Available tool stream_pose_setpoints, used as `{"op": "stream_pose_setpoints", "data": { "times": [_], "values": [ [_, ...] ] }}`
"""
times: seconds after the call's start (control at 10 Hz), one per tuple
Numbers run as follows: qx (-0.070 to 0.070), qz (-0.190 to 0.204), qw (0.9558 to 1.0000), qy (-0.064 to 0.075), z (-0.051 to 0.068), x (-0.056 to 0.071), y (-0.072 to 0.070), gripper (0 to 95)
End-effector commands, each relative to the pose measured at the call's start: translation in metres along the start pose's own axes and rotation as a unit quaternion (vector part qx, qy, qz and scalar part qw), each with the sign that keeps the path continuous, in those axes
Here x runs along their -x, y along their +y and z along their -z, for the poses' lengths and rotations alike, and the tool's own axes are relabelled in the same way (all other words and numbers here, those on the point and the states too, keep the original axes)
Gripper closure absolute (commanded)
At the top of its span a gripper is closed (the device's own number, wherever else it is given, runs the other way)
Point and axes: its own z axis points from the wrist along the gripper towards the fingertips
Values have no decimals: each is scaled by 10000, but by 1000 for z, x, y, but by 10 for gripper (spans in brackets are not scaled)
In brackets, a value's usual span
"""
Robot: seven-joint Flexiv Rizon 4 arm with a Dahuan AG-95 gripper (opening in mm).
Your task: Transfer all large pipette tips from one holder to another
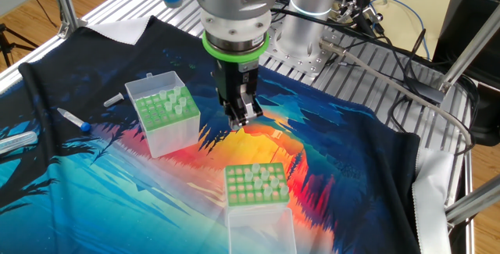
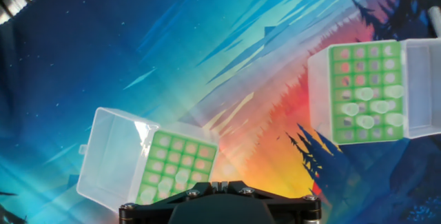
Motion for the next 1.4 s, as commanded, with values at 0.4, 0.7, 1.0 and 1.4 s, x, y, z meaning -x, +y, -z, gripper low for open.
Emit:
{"op": "stream_pose_setpoints", "data": {
  "times": [0.4,0.7,1.0,1.4],
  "values": [
    [-11,299,9995,37,0,1,0,950],
    [22,507,9987,27,0,1,0,950],
    [51,525,9986,43,0,1,0,950],
    [129,408,9991,-73,-6,1,4,950]
  ]
}}
